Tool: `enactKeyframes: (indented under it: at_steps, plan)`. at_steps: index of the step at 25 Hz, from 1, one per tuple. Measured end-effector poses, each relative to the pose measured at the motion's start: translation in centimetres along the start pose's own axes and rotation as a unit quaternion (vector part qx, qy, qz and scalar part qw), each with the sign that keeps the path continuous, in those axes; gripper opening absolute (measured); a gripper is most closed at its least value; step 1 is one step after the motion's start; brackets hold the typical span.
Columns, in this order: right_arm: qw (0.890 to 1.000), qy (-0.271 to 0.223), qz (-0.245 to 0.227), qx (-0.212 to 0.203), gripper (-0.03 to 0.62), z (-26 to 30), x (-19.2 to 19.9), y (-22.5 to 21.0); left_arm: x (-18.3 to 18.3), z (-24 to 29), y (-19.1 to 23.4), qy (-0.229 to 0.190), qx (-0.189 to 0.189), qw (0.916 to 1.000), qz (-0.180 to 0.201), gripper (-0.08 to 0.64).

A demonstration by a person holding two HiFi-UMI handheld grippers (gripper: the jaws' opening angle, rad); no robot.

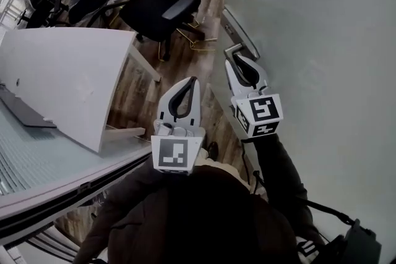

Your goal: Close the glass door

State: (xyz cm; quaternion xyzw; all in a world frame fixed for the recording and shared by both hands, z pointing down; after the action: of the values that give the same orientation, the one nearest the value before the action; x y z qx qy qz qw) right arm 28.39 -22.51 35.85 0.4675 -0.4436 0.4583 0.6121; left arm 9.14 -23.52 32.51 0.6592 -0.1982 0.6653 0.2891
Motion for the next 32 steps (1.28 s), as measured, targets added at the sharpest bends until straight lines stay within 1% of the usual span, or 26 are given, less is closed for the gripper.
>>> enactKeyframes:
  at_steps: [3,6,10,15,17,20,24,28,32]
  plan:
    - [1.000,-0.009,-0.001,-0.020,0.066,-0.1,-0.5,1.8,0.8,-3.0,-0.8,0.013,-0.022,0.9997,0.001,-0.003]
    - [0.999,-0.013,-0.002,-0.039,0.067,-0.4,-0.8,4.3,1.2,-6.3,-0.1,0.020,-0.049,0.9986,-0.003,-0.003]
    - [0.998,-0.011,-0.011,-0.065,0.067,-1.1,-1.0,8.4,1.0,-10.4,1.4,0.002,-0.077,0.9970,-0.009,-0.003]
    - [0.996,-0.018,-0.020,-0.085,0.066,-2.0,-1.7,13.4,1.5,-14.9,3.2,-0.004,-0.081,0.9965,-0.021,-0.003]
    - [0.995,-0.019,-0.021,-0.098,0.066,-2.1,-1.7,14.5,1.3,-15.9,3.7,-0.006,-0.079,0.9967,-0.019,-0.003]
    - [0.992,-0.025,-0.028,-0.119,0.066,-2.5,-2.0,16.3,1.4,-17.6,4.2,0.002,-0.074,0.9971,-0.019,-0.003]
    - [0.988,-0.029,-0.031,-0.146,0.066,-4.2,-2.7,21.0,1.7,-21.9,4.4,-0.003,-0.074,0.9970,-0.023,-0.003]
    - [0.985,-0.031,-0.032,-0.167,0.066,-6.0,-3.2,23.7,0.9,-24.3,3.6,-0.003,-0.088,0.9960,-0.017,-0.003]
    - [0.980,-0.031,-0.034,-0.196,0.066,-7.2,-3.4,26.2,0.8,-26.6,2.6,-0.004,-0.114,0.9934,-0.008,-0.003]
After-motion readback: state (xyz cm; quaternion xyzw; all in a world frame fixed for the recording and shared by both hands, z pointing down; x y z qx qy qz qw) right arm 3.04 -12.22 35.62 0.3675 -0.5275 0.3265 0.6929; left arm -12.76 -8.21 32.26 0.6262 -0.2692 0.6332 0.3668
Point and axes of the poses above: the fingertips, and each gripper's own axes: z forward along the fingers, y to its left, x out of its underside, the point moved 10 cm from there along -z, backward along the fingers, and after that the axes turned 9 degrees about -z, right-handed, at the moved point
